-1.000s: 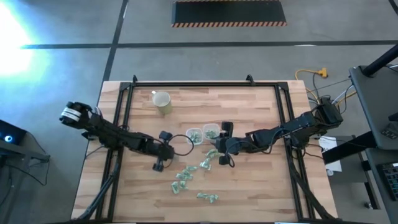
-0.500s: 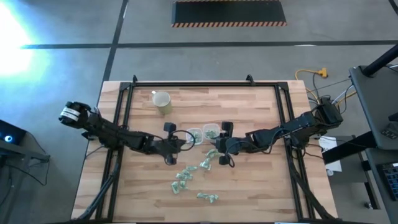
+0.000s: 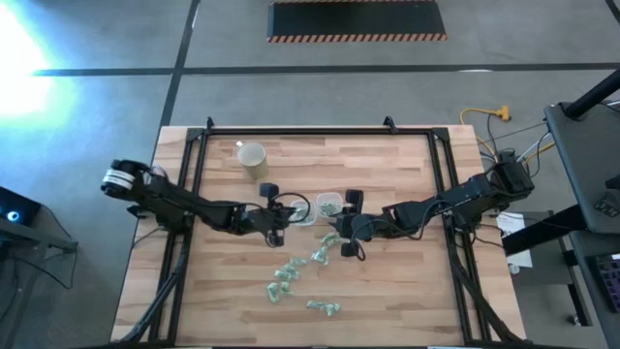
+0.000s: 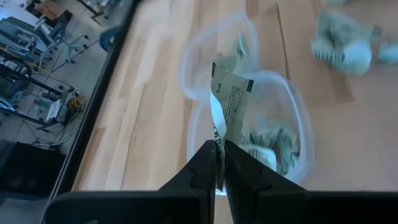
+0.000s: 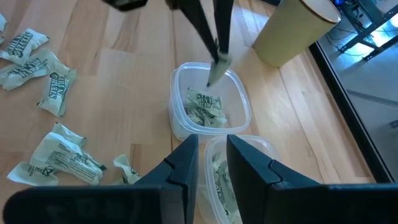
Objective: Pick and place items into bin
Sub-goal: Put the stevia packet into the left transparent bin, then put the stevia packet into the right transparent bin
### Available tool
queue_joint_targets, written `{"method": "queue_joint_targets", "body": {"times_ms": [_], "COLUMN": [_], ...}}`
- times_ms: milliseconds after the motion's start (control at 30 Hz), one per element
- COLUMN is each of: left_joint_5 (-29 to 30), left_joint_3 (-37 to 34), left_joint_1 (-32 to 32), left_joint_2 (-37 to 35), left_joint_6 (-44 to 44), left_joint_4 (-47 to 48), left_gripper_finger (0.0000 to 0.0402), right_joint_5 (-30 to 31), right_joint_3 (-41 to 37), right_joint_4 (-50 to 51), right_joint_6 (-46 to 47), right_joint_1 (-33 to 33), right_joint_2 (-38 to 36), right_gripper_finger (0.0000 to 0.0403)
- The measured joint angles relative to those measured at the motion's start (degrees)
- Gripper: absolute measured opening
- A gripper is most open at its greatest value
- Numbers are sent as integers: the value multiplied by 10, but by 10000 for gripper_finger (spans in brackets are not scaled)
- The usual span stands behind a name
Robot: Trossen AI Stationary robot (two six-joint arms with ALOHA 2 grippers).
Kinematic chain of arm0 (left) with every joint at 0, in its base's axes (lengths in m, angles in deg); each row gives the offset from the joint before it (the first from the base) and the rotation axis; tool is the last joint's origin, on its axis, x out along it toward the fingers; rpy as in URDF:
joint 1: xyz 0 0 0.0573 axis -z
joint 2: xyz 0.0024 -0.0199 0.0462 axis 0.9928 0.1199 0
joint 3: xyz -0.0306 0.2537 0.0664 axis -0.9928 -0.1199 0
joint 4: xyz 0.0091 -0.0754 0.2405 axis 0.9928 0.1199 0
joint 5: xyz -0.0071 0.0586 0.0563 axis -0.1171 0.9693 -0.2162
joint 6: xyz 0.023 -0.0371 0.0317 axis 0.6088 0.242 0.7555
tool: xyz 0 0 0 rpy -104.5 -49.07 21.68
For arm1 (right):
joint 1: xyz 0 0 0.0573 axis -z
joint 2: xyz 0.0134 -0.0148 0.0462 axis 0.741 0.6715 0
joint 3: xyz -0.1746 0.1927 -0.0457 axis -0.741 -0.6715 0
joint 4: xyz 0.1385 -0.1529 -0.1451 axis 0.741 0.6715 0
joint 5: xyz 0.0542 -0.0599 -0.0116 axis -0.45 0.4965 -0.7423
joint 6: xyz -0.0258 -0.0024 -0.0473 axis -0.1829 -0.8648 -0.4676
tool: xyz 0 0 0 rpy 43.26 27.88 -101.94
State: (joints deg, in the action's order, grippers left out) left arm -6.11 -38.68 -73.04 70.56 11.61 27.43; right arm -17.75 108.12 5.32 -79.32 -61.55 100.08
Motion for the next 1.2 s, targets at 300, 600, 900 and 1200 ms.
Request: {"method": "queue_joint_targets", "body": {"times_ms": [300,600,900,1200], "left_joint_5": [0,-21,-22,-17], "left_joint_3": [11,15,15,15], "left_joint_1": [-12,-11,-11,-10], "left_joint_2": [39,41,41,41], "left_joint_6": [11,35,35,35], "left_joint_4": [-29,-28,-26,-25], "left_gripper_finger": [8,9,26,107], "right_joint_5": [0,0,0,-1], "right_joint_3": [0,0,0,0], "right_joint_4": [1,9,15,37], "right_joint_6": [0,2,11,29], "right_joint_1": [0,0,0,0], "right_joint_2": [0,0,0,0], "right_gripper_finger": [68,77,69,68]}}
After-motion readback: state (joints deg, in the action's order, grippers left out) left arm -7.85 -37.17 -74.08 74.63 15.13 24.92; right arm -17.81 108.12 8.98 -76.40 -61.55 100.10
